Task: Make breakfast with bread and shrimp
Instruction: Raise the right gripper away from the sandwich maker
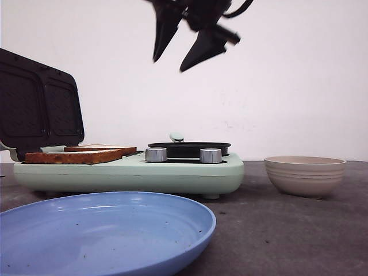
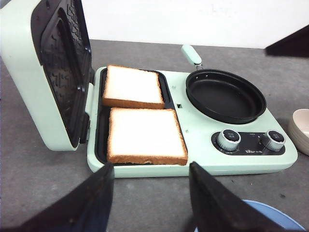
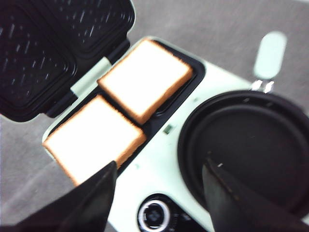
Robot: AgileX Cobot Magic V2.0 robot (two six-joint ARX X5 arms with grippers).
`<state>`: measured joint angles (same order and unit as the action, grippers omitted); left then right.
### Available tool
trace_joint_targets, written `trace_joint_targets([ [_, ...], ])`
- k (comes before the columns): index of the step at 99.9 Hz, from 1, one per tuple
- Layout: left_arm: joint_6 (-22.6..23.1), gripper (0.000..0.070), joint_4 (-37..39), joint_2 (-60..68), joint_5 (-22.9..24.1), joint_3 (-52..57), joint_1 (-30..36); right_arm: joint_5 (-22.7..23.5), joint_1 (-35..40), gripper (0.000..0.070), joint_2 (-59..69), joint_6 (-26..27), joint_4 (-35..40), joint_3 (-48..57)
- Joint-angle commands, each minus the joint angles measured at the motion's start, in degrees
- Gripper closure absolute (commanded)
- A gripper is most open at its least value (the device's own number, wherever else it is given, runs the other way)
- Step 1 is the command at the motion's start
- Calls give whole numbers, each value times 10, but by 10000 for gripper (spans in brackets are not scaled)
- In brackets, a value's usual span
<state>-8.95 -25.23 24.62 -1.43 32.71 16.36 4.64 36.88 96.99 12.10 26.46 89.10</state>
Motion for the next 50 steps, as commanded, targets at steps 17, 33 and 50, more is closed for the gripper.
trace_joint_targets([
  [17, 5, 469, 7, 0, 2, 1, 2, -17, -24, 353, -57, -47, 12, -2],
  [33, 5, 469, 8, 0, 2, 1, 2, -17, -41, 353, -121, -51, -33, -81],
  [50, 5, 469, 8, 0, 2, 1, 2, -20, -49, 353, -225, -81, -103, -221],
])
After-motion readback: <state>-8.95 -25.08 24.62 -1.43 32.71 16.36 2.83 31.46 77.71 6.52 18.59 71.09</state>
